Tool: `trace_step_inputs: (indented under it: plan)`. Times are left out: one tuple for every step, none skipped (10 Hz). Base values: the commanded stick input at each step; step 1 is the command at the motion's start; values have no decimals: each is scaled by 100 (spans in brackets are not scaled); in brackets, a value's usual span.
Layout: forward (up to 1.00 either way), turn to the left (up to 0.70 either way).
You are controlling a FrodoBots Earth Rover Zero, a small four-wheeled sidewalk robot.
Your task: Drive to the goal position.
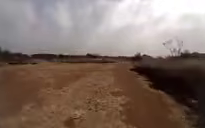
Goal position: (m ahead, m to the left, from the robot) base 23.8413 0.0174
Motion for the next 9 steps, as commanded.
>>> trace_step_inputs:
  plan:
    - [50, 0]
    - [50, 0]
    - [50, 0]
    - [50, 0]
    - [50, 0]
    - [50, 0]
    - [50, 0]
    - [50, 0]
    - [50, 0]
